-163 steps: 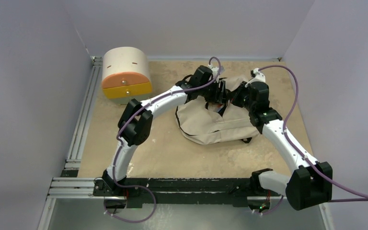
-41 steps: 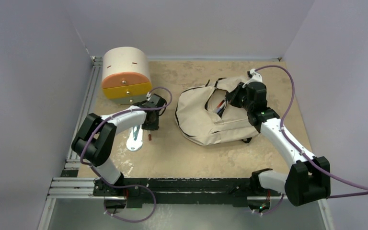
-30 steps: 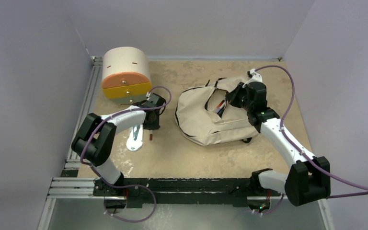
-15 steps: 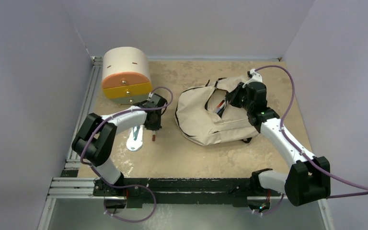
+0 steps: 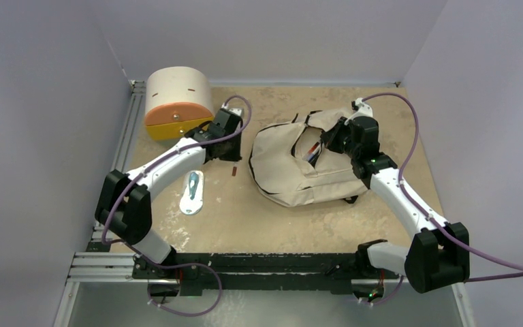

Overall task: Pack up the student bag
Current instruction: Pick up the stationery from the center of the board, then place the stationery in the student bag.

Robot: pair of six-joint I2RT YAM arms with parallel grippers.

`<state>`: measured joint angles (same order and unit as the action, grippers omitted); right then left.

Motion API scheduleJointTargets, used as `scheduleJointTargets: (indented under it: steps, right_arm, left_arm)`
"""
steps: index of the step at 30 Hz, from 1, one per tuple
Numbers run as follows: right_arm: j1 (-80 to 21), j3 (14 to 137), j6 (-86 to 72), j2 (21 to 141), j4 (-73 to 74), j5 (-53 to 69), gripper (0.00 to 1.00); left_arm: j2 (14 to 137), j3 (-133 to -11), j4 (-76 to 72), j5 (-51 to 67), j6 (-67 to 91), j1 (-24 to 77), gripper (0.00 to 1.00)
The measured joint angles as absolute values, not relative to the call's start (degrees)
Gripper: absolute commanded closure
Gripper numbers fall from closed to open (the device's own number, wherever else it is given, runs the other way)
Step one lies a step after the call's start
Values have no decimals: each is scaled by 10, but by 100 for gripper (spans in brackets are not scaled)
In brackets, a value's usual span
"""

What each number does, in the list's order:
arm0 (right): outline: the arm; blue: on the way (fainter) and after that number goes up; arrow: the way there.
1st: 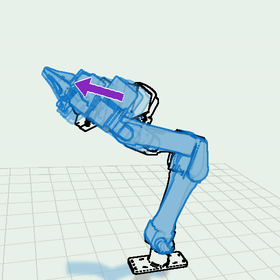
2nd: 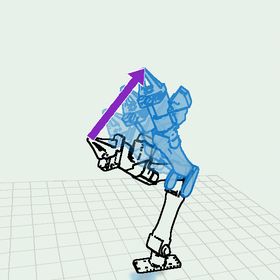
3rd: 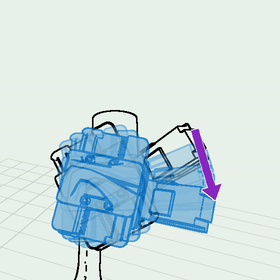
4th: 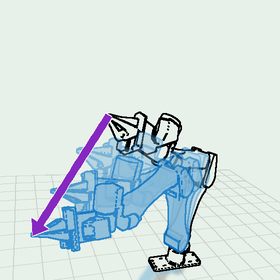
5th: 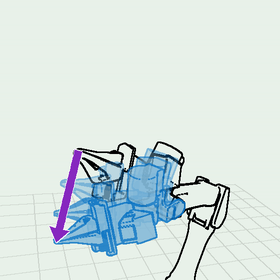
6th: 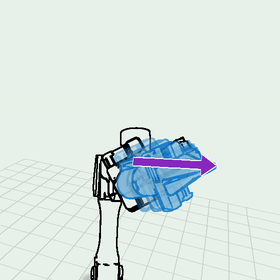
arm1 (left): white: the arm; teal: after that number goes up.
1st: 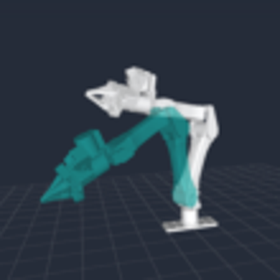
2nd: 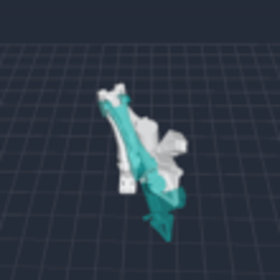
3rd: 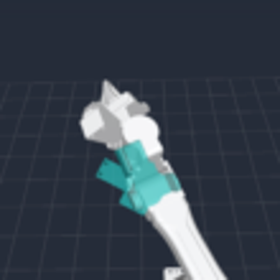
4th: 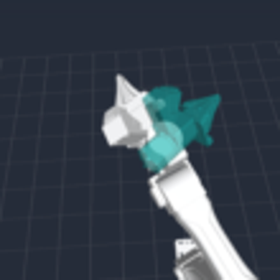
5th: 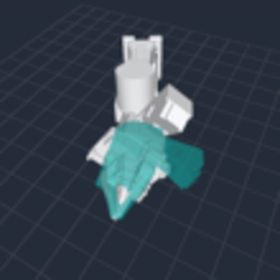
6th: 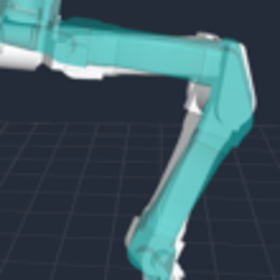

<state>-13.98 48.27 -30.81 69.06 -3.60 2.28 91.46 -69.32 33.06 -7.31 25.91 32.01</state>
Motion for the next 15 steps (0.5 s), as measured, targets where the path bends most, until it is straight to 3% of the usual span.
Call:
scheduleJointTargets:
  steps: [7,15]
  right_arm:
    - [-140,483,-304,691,-37,23,100]
    - [-140,483,-304,691,-38,30,100]
  left_arm:
    - [938,-763,265,74,268,329,97]
    - [1086,-923,217,176,275,375,97]
